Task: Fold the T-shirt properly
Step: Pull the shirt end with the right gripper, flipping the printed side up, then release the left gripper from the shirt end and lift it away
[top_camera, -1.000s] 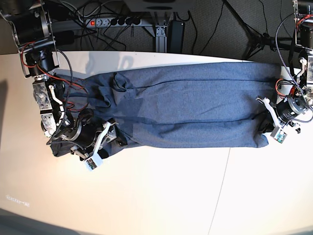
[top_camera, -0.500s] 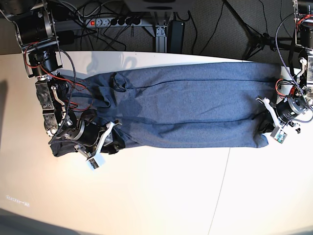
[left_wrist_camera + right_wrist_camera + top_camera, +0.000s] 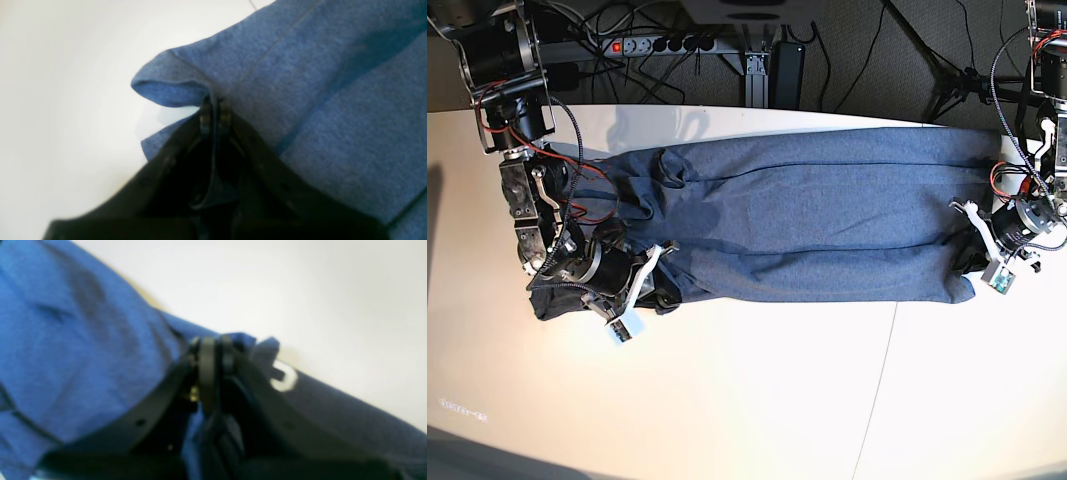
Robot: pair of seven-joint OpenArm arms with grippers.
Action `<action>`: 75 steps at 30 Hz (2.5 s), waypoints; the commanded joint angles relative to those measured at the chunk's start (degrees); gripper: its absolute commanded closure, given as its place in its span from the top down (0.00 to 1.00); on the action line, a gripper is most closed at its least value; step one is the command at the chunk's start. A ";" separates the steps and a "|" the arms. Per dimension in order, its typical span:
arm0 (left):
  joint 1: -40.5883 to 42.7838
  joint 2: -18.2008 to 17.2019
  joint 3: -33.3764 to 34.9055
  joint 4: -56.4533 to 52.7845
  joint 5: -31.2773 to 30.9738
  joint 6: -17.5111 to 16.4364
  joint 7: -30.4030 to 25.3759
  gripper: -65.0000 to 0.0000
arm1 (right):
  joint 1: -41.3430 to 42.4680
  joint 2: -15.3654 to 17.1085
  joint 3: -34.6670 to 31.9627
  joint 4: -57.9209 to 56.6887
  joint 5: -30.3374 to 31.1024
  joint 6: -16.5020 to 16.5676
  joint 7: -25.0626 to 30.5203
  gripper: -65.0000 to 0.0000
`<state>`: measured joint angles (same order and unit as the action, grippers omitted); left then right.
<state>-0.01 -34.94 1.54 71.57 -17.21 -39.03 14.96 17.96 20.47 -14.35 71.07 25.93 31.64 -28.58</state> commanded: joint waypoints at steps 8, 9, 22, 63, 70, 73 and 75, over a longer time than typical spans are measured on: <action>-0.92 -1.09 -0.39 0.90 -0.79 -0.97 -1.05 0.00 | -7.41 0.66 0.52 14.93 -1.44 0.35 1.27 0.00; -0.90 -1.09 -0.39 0.90 -0.79 -0.97 -1.03 0.00 | -8.44 0.68 0.52 16.31 -1.92 0.35 1.20 0.00; -0.74 -1.11 -0.39 0.90 -0.79 -0.97 0.76 0.00 | -16.79 6.51 0.63 26.27 -3.02 0.33 1.11 0.00; -0.44 -1.09 -7.19 1.03 -10.12 -0.97 5.97 0.00 | -16.57 12.81 4.98 26.34 0.00 0.07 -1.38 0.51; 1.70 -1.11 -10.80 2.64 -16.90 -0.97 10.19 0.00 | -16.55 12.79 4.98 26.32 -0.02 0.04 -1.18 0.51; 3.76 -1.09 -10.78 5.53 -16.87 -0.97 10.19 0.00 | -16.55 12.81 4.98 26.32 -0.02 0.07 -1.01 0.51; 5.62 -1.09 -10.78 8.44 -16.87 -0.97 10.19 0.00 | -16.52 12.81 4.98 26.32 -0.04 0.04 -0.98 0.51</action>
<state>6.26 -34.92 -8.69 79.11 -33.08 -39.07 26.24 0.62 32.51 -9.98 96.38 25.12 31.62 -31.07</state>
